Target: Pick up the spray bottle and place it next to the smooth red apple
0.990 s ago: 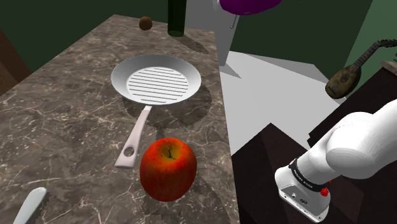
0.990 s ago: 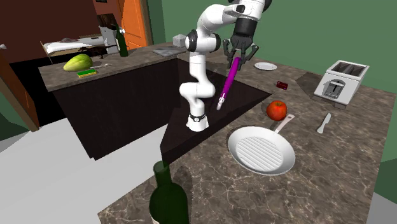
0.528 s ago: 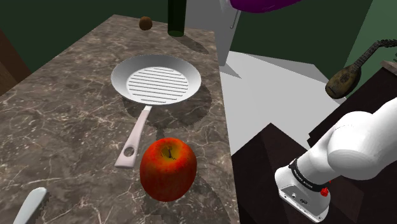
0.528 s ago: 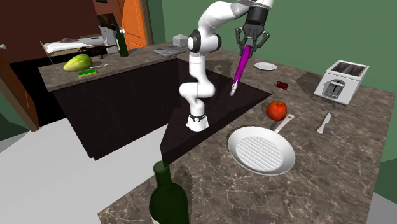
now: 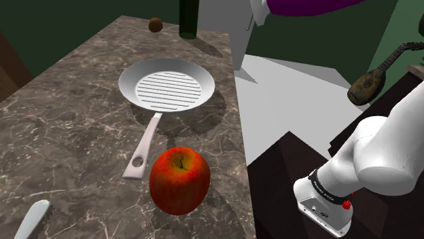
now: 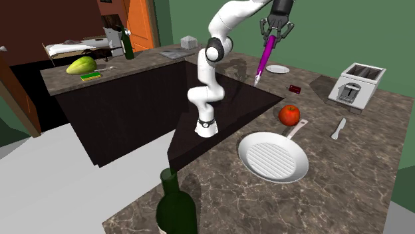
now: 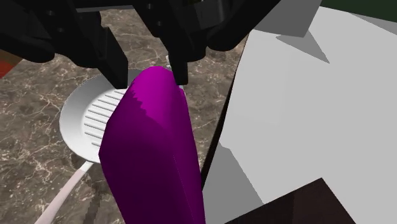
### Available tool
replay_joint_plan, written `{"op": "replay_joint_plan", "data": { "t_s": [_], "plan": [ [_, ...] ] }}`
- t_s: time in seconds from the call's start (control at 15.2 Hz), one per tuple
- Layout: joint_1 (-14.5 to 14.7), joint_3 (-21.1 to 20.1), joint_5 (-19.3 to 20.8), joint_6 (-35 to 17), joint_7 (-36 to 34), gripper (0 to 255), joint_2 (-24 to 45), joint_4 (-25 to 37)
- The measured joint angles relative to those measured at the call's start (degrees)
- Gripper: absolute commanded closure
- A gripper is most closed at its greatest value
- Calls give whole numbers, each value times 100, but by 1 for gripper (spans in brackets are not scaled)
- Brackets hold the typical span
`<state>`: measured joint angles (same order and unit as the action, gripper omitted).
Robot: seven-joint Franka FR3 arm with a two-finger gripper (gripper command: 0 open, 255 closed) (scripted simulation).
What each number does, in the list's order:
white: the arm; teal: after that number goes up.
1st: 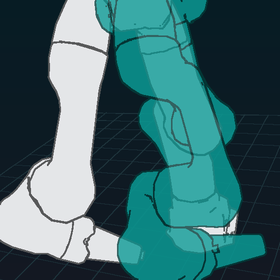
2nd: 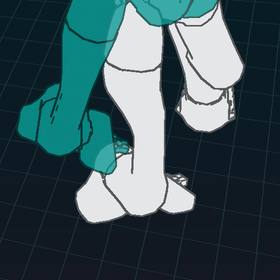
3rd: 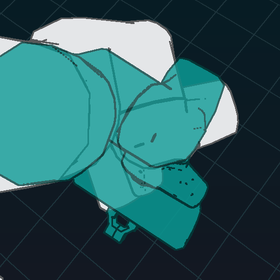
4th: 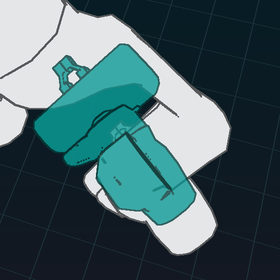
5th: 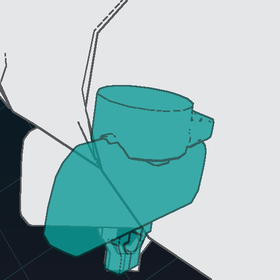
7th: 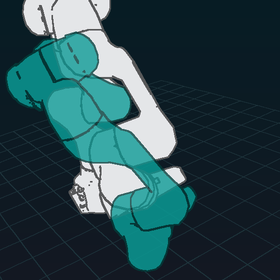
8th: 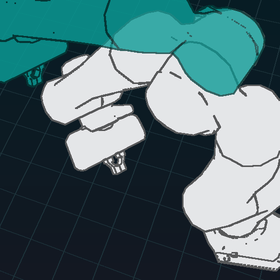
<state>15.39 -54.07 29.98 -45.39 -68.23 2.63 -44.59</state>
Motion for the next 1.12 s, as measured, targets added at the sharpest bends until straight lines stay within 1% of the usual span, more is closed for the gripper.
{"op": "replay_joint_plan", "data": {
  "t_s": [0.07,0.13,0.2,0.26,0.33,0.4,0.46,0.79,1.12],
  "plan": [
    [-224,97,-280,-145,37,255,-230,-273],
    [-480,284,-719,-384,139,255,-545,-645],
    [-607,483,-1060,-593,228,255,-808,-974],
    [-679,699,-1338,-795,319,255,-1053,-1300],
    [-696,821,-1484,-934,360,255,-1189,-1516],
    [-715,1043,-1692,-1124,452,255,-1424,-1848],
    [-706,1177,-1827,-1276,495,255,-1579,-2099],
    [-615,1569,-2198,-1823,593,255,-2115,-3049],
    [-502,1841,-2433,-2310,659,255,-2551,-3897]
  ]
}}
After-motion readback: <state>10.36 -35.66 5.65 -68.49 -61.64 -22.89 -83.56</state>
